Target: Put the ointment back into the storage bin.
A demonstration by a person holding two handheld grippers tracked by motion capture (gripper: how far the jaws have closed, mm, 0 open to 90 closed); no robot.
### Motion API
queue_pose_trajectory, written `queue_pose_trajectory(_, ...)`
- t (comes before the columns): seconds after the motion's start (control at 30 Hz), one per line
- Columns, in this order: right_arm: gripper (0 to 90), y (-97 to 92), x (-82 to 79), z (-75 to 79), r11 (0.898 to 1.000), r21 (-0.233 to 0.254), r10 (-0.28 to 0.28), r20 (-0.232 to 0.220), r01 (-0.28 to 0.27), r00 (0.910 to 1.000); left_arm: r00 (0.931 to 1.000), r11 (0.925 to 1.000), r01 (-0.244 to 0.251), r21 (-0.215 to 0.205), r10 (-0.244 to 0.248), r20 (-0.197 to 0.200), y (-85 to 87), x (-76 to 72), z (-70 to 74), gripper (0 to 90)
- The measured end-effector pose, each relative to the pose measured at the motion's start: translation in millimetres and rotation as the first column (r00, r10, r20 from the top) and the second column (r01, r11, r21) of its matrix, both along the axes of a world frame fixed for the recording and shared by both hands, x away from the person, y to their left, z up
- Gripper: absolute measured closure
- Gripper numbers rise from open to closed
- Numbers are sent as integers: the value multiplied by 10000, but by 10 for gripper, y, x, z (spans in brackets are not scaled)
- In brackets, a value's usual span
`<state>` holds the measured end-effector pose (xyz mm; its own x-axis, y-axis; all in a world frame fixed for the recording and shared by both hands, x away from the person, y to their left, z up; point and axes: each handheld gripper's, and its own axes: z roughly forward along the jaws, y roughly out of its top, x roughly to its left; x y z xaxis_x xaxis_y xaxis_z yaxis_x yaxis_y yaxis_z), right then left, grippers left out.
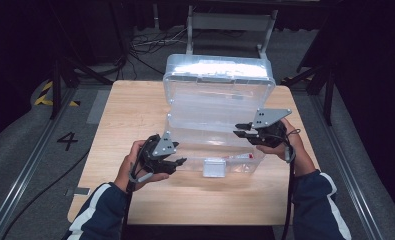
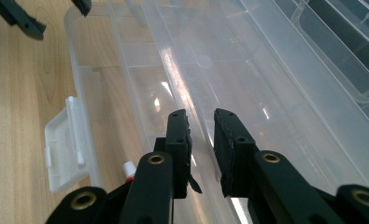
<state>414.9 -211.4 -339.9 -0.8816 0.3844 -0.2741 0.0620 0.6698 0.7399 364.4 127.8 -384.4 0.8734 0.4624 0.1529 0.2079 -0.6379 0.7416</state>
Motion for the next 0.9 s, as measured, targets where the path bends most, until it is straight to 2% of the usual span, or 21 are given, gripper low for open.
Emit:
queue_pose_trajectory(0.1,755,-3,0,-3,10000,29,-7,-10,7,10000,9988,9981,-436,-439,445,186,168,23,93,442)
queue_pose_trajectory(0.2,754,-3,2,-8,10000,87,-17,-16,17,10000,9961,9910,-839,-1044,862,176,310,55,151,444)
queue_pose_trajectory(0.37,751,5,-8,-11,10000,56,-68,15,68,10000,9903,9808,-1347,-1413,1382,153,450,136,159,445)
queue_pose_trajectory(0.6,745,11,-17,-17,10000,17,-80,55,80,10000,9842,9699,-1714,-1727,1763,133,502,269,126,461)
queue_pose_trajectory(0.7,743,18,-25,-19,9999,-28,-116,97,116,9999,9830,9675,-1780,-1798,1833,134,505,322,124,474)
queue_pose_trajectory(0.73,742,18,-25,-20,9999,-29,-108,98,108,9999,9810,9604,-1891,-2045,1940,39,514,379,123,475)
queue_pose_trajectory(0.77,742,17,-26,-21,9999,-37,-94,102,95,9999,9793,9575,-1963,-2115,2022,62,523,405,125,477)
queue_pose_trajectory(0.83,742,14,-29,-22,9999,-42,-101,89,102,9999,9796,9556,-1962,-2200,2011,-1,526,432,125,484)
queue_pose_trajectory(0.9,740,17,-34,-24,9999,-44,-102,91,103,9999,9764,9521,-2077,-2246,2157,114,529,482,136,489)
